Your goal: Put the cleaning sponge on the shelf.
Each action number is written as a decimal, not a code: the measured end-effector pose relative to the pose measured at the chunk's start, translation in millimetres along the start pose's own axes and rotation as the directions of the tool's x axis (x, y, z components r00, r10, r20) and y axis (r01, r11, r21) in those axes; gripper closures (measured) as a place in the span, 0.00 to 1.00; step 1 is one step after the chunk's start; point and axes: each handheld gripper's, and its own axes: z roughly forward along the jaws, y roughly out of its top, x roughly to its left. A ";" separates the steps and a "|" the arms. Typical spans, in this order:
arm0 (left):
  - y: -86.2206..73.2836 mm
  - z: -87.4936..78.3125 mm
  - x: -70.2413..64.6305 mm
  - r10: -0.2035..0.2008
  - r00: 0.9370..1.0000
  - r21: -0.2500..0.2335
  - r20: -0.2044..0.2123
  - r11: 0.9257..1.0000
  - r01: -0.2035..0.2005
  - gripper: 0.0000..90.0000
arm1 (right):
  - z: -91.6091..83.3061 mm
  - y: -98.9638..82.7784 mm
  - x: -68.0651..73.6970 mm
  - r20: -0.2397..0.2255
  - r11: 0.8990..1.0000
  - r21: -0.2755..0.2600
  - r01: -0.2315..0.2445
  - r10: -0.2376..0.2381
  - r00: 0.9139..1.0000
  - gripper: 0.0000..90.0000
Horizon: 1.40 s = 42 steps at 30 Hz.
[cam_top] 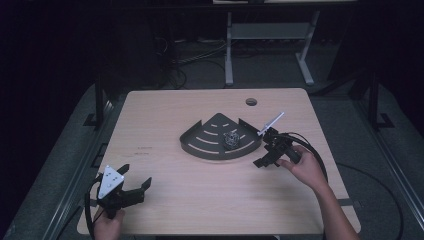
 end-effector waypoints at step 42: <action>-0.4 1.0 -0.8 0.002 1.000 0.004 -0.003 1.000 -0.002 0.15 | 6.7 -60.6 10.8 -0.010 0.999 -0.007 -0.034 0.034 0.999 0.17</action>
